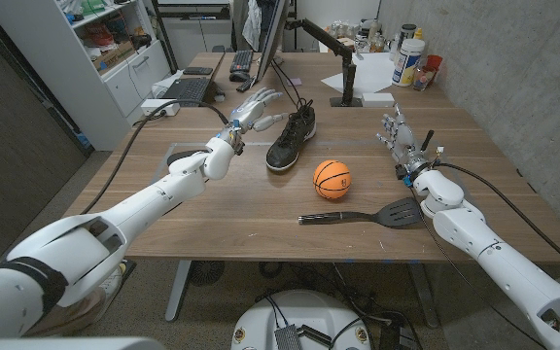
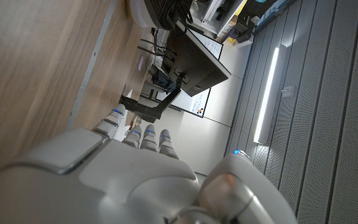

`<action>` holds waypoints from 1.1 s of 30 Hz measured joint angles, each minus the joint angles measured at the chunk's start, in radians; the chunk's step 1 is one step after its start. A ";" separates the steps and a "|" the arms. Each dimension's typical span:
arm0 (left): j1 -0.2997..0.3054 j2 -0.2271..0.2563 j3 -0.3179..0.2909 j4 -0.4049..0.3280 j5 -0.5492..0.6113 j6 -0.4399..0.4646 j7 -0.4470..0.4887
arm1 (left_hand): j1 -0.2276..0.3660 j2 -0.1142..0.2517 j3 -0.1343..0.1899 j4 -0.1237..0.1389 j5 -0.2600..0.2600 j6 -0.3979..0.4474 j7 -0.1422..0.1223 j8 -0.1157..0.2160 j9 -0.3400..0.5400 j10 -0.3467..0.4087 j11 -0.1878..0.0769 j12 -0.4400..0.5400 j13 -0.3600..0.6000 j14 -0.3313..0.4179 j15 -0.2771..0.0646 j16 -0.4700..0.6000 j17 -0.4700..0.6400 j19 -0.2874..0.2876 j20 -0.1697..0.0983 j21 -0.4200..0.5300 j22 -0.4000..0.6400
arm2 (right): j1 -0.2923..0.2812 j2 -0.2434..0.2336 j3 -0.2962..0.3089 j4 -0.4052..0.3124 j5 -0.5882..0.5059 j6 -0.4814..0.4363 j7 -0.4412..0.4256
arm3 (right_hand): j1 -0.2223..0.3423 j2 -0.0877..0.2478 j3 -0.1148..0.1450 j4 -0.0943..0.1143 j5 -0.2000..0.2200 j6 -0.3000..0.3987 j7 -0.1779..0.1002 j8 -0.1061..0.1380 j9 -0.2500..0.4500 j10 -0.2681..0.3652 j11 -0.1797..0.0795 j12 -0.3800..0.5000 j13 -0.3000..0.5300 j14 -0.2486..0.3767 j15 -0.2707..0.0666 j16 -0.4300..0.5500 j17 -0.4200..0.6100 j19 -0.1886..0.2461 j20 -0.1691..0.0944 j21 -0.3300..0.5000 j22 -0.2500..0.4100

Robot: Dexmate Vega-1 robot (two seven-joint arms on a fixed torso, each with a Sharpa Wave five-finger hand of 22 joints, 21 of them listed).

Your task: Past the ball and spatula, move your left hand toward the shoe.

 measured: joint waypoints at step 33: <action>-0.084 -0.070 0.086 0.140 0.002 0.001 0.000 | 0.009 -0.009 0.000 0.000 0.000 0.000 0.000 0.000 0.000 0.005 -0.005 0.000 0.003 0.000 0.000 0.000 -0.003 0.009 0.001 0.000 0.000 | -0.003 -0.006 0.004 0.000 0.005 -0.002 0.002 | -0.004 0.004 -0.007 0.001 0.000 0.000 0.000 0.000 0.000 0.000 0.000 0.000 0.000 0.000 0.000 0.000 0.000 0.000 0.000 0.000 0.000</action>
